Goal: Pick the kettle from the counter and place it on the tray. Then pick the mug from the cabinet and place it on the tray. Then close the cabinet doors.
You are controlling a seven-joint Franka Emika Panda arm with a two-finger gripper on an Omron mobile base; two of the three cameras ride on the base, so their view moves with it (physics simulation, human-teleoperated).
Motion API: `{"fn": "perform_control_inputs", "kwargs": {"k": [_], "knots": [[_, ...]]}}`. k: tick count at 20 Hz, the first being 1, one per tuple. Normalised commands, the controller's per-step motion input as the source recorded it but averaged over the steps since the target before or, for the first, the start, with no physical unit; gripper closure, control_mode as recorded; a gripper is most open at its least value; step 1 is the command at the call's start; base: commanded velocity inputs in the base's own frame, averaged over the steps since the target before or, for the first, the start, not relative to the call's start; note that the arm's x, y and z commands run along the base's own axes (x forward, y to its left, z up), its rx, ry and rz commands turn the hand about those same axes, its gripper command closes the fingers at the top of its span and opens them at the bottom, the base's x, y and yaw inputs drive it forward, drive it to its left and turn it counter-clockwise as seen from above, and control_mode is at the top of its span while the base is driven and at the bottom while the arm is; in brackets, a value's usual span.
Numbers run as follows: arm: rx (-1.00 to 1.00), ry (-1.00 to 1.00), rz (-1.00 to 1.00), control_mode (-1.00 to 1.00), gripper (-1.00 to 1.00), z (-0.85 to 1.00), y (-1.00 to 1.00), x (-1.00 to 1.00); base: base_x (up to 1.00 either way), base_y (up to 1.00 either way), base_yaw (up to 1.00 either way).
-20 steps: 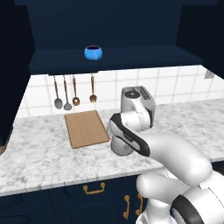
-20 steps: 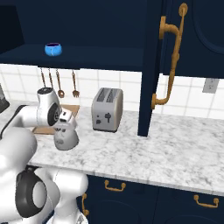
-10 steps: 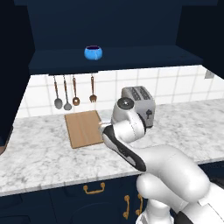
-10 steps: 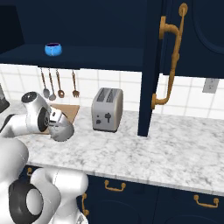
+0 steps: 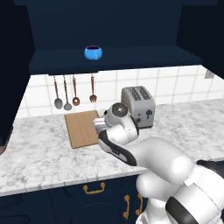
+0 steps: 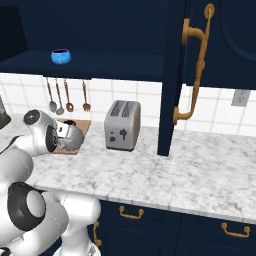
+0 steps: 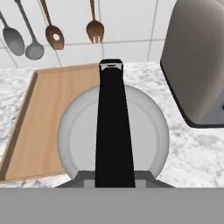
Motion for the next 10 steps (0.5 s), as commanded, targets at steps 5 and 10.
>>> {"fn": "perform_control_inputs", "kwargs": {"k": [5,10], "knots": [[0.00,0.00,0.00,-1.00,1.00,0.03,0.14,0.64,0.00,0.00,0.00],[0.01,0.00,0.00,-1.00,1.00,0.00,0.23,0.59,0.00,0.00,0.00]]}}
